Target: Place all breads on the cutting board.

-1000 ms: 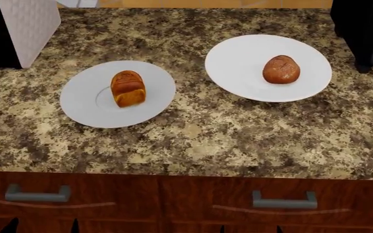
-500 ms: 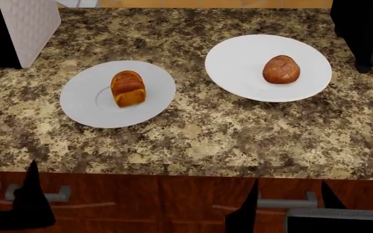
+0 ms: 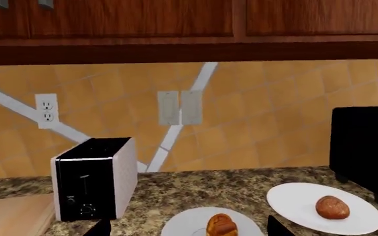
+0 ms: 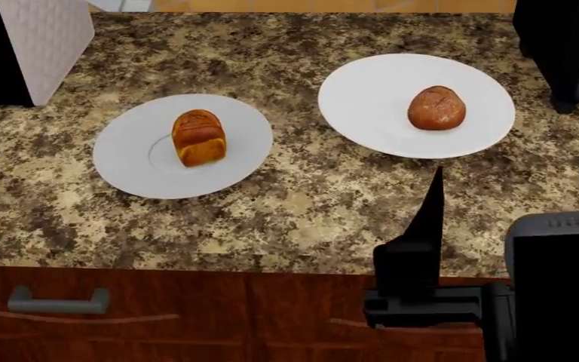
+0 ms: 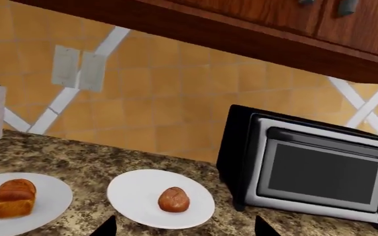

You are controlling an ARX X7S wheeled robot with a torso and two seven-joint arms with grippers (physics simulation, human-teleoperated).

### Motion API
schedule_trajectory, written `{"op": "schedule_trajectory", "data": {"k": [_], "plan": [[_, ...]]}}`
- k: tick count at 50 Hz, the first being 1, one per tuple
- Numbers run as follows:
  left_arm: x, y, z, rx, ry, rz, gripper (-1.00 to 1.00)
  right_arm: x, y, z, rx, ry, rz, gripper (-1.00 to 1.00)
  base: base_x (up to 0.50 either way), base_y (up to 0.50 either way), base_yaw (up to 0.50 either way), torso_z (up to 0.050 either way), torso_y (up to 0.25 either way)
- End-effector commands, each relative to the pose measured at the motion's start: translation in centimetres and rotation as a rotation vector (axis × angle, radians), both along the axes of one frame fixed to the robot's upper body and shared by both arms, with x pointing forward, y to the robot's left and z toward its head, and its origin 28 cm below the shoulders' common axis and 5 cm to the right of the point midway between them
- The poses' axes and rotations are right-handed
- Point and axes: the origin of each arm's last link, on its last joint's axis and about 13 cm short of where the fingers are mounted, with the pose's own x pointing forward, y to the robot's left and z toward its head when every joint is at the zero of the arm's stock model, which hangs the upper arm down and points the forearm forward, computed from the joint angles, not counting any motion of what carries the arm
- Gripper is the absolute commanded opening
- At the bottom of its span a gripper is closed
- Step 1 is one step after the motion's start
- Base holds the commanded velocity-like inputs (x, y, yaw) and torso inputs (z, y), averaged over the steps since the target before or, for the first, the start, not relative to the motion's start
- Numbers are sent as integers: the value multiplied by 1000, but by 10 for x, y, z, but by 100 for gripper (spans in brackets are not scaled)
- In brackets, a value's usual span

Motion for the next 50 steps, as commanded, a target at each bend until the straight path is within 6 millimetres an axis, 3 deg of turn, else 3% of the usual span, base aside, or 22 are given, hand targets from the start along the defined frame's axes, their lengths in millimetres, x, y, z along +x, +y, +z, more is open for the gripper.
{"op": "schedule_trajectory", "data": {"k": [1,12,16,26,50], "plan": [[-22,14,22,31,-46,49,100,-18,-6,15,-85,-54,-35,100,0,0,0,0,0],[-27,28,33,-10,-71,123,100,-22,-10,30,-145,-58,-75,100,0,0,0,0,0],[-26,28,32,-48,-83,48,100,-25,-11,32,-99,-67,-74,100,0,0,0,0,0],[-27,27,29,-47,-82,43,100,-24,-11,35,-101,-81,-77,100,0,0,0,48,0],[-25,28,28,-47,-58,77,100,-23,-12,35,-87,-68,-70,100,325,-37,0,4,0]]}}
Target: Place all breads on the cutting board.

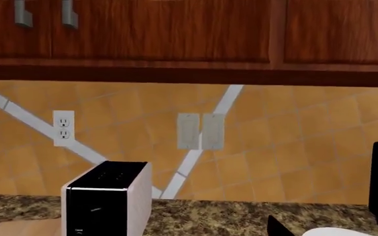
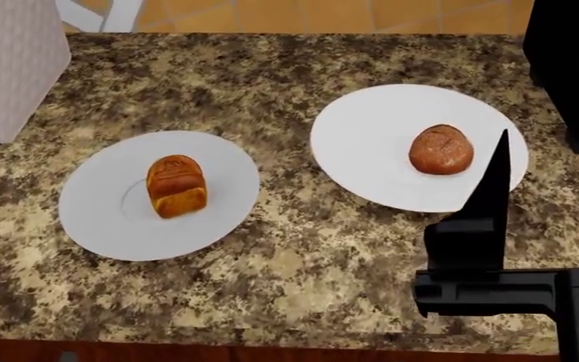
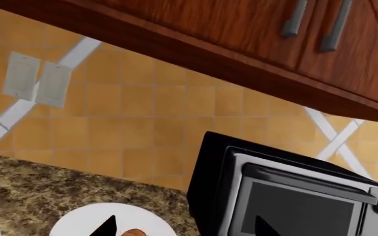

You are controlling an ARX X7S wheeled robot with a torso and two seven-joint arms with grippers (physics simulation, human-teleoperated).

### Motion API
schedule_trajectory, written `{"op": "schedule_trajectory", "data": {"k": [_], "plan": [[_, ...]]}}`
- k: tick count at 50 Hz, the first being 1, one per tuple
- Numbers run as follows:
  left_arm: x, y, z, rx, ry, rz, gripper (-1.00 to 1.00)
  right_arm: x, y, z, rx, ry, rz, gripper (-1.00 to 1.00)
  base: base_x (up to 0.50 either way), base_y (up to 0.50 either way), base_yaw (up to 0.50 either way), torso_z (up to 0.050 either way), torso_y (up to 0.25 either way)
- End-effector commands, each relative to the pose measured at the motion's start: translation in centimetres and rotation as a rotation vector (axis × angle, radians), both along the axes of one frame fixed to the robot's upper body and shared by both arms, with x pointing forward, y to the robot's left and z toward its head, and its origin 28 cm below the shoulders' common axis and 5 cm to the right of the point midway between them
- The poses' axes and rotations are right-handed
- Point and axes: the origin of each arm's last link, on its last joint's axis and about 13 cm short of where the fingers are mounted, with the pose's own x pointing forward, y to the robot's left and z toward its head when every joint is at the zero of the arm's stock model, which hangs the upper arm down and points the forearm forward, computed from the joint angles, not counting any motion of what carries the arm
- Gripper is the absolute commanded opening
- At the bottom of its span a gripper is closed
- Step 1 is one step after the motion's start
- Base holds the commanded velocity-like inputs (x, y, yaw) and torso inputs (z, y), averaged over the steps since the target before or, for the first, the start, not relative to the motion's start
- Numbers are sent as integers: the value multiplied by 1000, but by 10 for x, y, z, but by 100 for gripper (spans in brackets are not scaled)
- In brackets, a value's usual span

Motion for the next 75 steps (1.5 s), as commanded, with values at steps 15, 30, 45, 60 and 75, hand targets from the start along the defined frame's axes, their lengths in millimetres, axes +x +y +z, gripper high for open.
{"op": "schedule_trajectory", "data": {"k": [15,30,45,60,75], "plan": [[2,2,-3,-10,11,9,100,1,4,-3,-29,6,36,100,353,-223,0,0,0],[2,1,-2,-4,17,7,100,4,4,-3,-8,15,67,100,352,-118,0,0,1],[1,0,1,-15,7,9,100,3,6,-4,-17,26,85,100,353,-54,0,0,1],[2,1,0,-18,12,10,100,4,8,-4,-27,29,89,100,352,-125,0,0,1],[3,1,-2,-14,28,14,100,8,17,-1,-53,135,150,100,206,-14,0,0,1]]}}
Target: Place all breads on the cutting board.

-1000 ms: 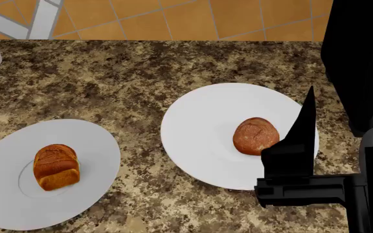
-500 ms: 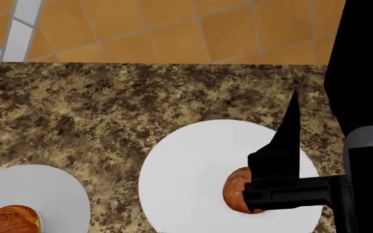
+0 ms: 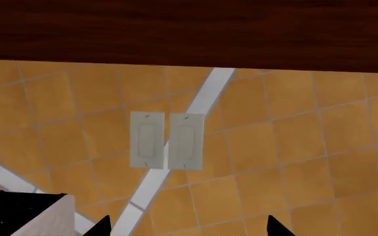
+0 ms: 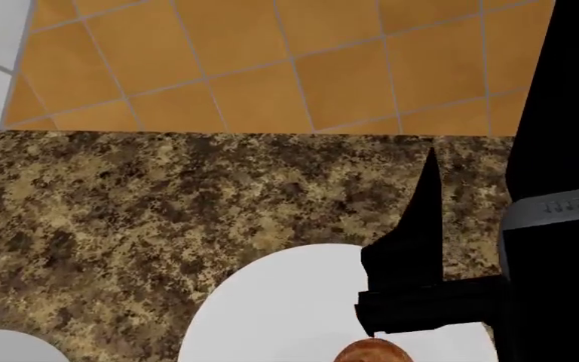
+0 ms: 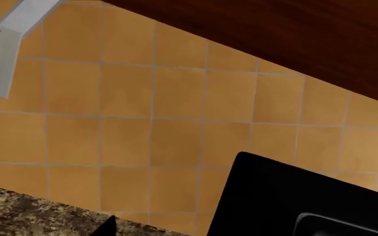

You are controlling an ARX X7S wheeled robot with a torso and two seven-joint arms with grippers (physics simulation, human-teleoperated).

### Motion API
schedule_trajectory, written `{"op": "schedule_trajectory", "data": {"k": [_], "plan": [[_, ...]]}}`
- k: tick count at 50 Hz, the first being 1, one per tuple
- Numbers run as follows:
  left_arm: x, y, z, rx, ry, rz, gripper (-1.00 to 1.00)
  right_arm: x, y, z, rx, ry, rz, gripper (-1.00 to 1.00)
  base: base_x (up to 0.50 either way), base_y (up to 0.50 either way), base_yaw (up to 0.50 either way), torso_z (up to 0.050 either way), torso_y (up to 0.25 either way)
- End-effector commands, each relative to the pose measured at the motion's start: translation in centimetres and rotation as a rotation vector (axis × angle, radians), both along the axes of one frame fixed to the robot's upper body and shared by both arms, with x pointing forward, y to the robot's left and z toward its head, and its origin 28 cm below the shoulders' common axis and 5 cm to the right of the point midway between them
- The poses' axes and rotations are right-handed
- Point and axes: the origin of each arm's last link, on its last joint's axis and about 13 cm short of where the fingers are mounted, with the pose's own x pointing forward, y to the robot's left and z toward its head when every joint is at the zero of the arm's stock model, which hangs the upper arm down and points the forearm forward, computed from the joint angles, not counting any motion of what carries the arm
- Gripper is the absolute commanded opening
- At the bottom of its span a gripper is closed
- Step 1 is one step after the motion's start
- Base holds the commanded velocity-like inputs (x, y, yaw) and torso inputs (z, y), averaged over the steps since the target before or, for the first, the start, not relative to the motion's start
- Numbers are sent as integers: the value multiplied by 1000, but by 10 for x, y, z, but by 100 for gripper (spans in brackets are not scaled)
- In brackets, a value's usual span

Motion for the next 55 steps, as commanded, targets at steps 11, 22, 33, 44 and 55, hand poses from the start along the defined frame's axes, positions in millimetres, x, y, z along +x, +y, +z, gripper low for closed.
{"op": "schedule_trajectory", "data": {"k": [11,22,33,44,55], "plan": [[3,-1,0,17,39,14,100,9,2,48,-38,300,119,100,0,0,0,0,1],[3,-2,-2,15,53,-4,100,13,2,75,-60,626,200,100,0,0,0,0,0],[3,-1,-2,13,49,-7,100,22,0,82,-71,840,254,100,0,0,0,0,0],[3,-1,-5,9,49,-22,100,29,2,79,-97,971,293,100,0,0,0,0,0],[3,-1,-10,10,46,-6,100,39,5,55,-188,1017,283,100,0,0,0,0,0]]}}
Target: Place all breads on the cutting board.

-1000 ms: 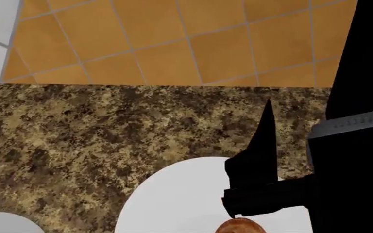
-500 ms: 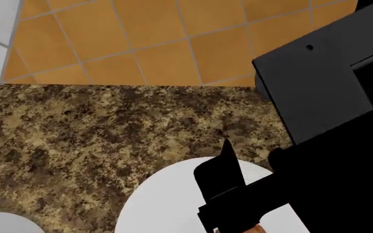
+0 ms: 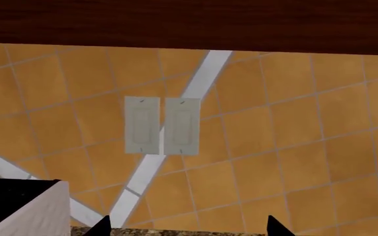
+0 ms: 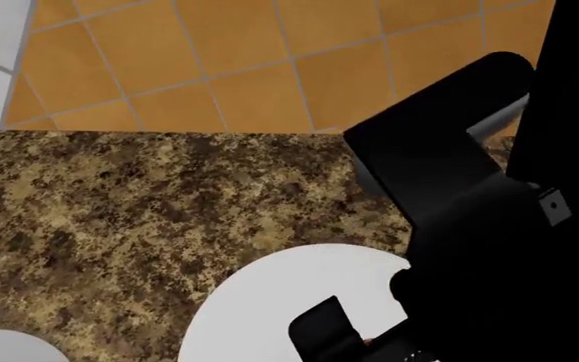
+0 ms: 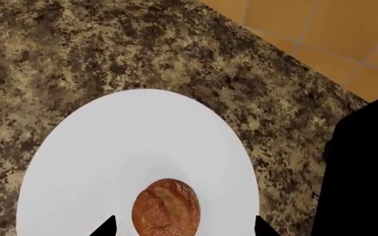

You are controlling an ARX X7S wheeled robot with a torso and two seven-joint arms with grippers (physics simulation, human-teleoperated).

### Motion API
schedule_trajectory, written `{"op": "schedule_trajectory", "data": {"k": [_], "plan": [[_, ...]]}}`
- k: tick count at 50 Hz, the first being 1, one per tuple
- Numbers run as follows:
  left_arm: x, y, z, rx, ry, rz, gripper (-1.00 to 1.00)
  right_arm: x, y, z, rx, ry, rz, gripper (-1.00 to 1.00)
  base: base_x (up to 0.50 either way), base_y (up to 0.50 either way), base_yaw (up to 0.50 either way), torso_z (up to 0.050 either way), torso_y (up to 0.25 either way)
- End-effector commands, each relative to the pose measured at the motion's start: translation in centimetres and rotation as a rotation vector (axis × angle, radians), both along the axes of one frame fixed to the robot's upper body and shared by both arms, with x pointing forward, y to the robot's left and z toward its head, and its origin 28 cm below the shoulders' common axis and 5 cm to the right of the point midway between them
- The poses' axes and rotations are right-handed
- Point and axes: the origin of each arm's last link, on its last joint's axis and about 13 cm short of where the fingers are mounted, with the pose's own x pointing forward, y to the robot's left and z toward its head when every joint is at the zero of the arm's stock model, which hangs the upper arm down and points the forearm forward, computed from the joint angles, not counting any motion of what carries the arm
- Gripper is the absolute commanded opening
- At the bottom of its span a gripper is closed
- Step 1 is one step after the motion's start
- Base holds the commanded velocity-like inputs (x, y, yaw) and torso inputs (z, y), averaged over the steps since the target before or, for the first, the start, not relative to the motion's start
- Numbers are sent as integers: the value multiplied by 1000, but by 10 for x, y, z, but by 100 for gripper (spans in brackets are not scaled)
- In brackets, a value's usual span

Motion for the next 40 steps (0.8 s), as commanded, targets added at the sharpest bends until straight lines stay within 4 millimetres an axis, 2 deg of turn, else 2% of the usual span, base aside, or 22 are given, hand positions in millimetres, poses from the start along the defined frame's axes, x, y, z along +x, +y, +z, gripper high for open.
{"op": "schedule_trajectory", "data": {"k": [1,6,18,23,40], "plan": [[0,0,-4,4,-2,4,100,9,1,-21,-64,83,25,100,0,0,0,0,0],[0,0,-5,1,3,3,100,15,0,-30,-71,108,16,100,0,0,0,0,0],[1,0,-6,1,7,-1,100,29,12,-46,-97,134,50,100,0,0,0,0,0],[3,0,-12,4,24,-14,100,35,13,-60,-101,157,59,100,0,0,0,0,0],[2,0,-8,4,14,-8,100,46,16,-74,-125,185,58,100,0,0,0,0,0]]}}
